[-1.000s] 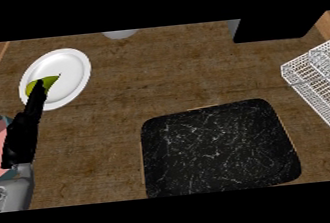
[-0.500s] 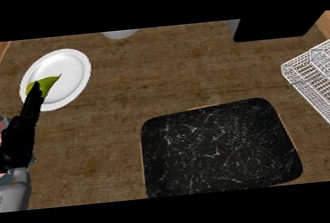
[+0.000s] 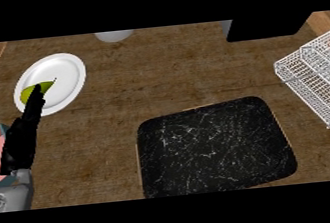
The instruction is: Pick the tomato from the tray and place it in the tiered basket
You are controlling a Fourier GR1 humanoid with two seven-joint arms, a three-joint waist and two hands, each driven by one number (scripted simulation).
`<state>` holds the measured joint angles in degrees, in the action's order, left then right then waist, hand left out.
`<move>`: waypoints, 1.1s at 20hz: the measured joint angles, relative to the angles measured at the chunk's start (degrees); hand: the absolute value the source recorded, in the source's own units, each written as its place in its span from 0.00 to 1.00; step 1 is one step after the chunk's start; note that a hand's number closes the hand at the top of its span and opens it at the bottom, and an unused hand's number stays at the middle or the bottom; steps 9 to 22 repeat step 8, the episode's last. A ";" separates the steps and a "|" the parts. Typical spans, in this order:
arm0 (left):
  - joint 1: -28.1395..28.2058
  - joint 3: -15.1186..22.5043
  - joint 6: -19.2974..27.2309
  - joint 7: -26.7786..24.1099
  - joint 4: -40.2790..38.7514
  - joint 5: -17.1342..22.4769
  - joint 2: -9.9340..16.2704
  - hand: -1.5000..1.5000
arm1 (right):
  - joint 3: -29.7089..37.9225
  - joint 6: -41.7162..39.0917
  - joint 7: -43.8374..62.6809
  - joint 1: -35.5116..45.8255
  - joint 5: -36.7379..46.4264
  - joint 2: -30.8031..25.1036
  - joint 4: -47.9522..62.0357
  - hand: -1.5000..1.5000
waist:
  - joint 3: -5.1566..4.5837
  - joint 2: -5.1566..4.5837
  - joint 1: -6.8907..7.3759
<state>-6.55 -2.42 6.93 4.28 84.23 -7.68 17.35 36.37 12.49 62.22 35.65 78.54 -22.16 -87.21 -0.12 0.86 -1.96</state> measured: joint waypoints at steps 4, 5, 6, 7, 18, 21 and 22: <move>0.37 -0.04 0.26 0.20 0.52 -0.16 -0.36 0.50 | 0.80 -4.53 0.94 -6.67 -0.97 5.95 -15.48 0.00 | 0.00 0.15 -0.50; 0.12 -0.16 0.35 0.44 0.49 -0.22 -0.34 0.50 | 0.93 -5.44 0.80 -8.89 -1.41 7.58 -19.69 0.00 | 0.01 0.16 -0.69; 0.16 -0.28 0.30 0.52 0.49 -0.19 -0.28 0.50 | 0.79 -6.78 0.78 -10.83 -1.53 9.25 -24.00 0.00 | 0.01 0.18 -0.79; 0.43 -0.47 0.29 0.42 0.48 -0.14 -0.21 0.50 | 1.01 -7.70 0.41 -13.15 -2.54 10.93 -28.30 0.00 | 0.01 0.21 -0.92; -0.07 -0.65 0.13 0.62 0.27 -0.10 -0.04 0.50 | 1.49 -8.59 0.05 -15.45 -3.49 12.24 -32.42 0.00 | 0.02 0.12 -0.89; -0.07 -0.65 0.13 0.62 0.27 -0.10 -0.04 0.50 | 1.49 -8.59 0.05 -15.45 -3.49 12.24 -32.42 0.00 | 0.02 0.12 -0.89; -0.07 -0.65 0.13 0.62 0.27 -0.10 -0.04 0.50 | 1.49 -8.59 0.05 -15.45 -3.49 12.24 -32.42 0.00 | 0.02 0.12 -0.89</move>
